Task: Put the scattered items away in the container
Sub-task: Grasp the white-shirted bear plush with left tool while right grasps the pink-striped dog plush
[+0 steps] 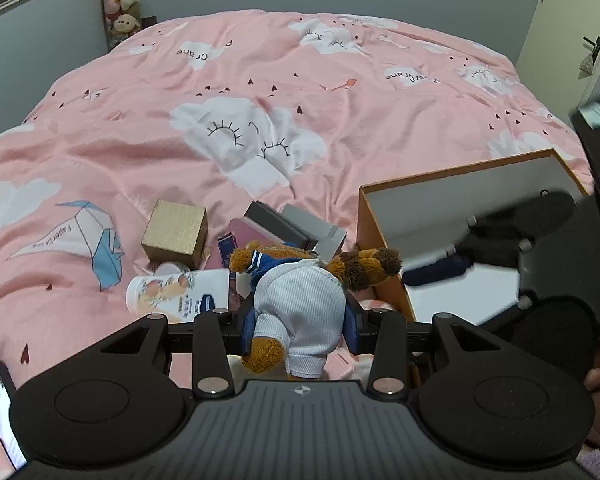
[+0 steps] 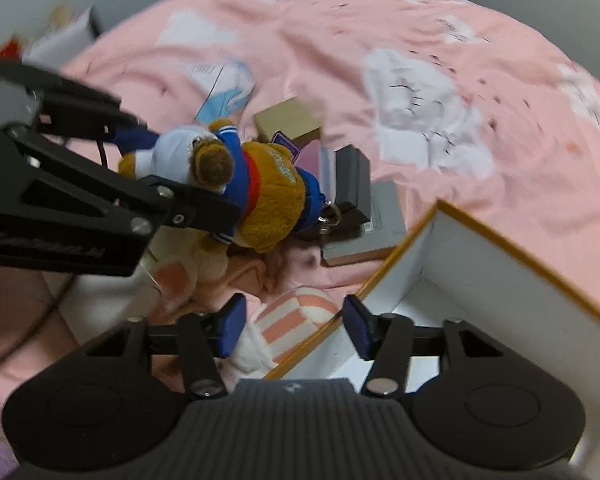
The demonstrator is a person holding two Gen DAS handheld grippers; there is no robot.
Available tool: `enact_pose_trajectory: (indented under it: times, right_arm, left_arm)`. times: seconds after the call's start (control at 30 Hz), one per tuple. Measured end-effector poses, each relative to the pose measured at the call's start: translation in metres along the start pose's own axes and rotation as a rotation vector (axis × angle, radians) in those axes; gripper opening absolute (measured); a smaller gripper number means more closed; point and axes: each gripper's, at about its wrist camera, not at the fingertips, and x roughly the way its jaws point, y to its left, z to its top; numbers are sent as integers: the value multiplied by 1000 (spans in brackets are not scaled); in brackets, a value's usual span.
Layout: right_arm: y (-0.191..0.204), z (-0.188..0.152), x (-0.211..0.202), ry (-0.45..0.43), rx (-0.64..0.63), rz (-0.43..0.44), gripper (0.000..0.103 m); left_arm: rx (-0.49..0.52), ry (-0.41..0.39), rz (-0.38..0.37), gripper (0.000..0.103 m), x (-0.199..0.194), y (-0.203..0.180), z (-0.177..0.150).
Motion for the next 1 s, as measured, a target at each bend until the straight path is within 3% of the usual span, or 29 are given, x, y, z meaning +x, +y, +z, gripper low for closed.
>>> enact_pose_trajectory:
  times: [0.23, 0.4, 0.67, 0.8, 0.9, 0.93, 1.0]
  right_arm:
    - [20, 19, 4, 80, -332, 34, 60]
    - [27, 24, 22, 213, -492, 77, 67]
    - [23, 38, 58, 342, -524, 141, 85]
    - [18, 40, 69, 387, -465, 192, 89]
    - [19, 38, 71, 394, -433, 227, 84]
    - [20, 37, 69, 394, -424, 238, 72]
    - [25, 36, 61, 379, -429, 227, 68]
  left_arm:
    - [-11, -32, -1, 47, -5, 2, -12]
    - [-16, -43, -18, 47, -4, 5, -18]
    - [-37, -19, -39, 47, 2, 13, -24]
    - [-36, -19, -44, 47, 3, 14, -26]
    - [-36, -20, -47, 47, 3, 15, -26]
    - [-38, -20, -47, 47, 3, 15, -27]
    - [-41, -22, -47, 47, 2, 15, -27]
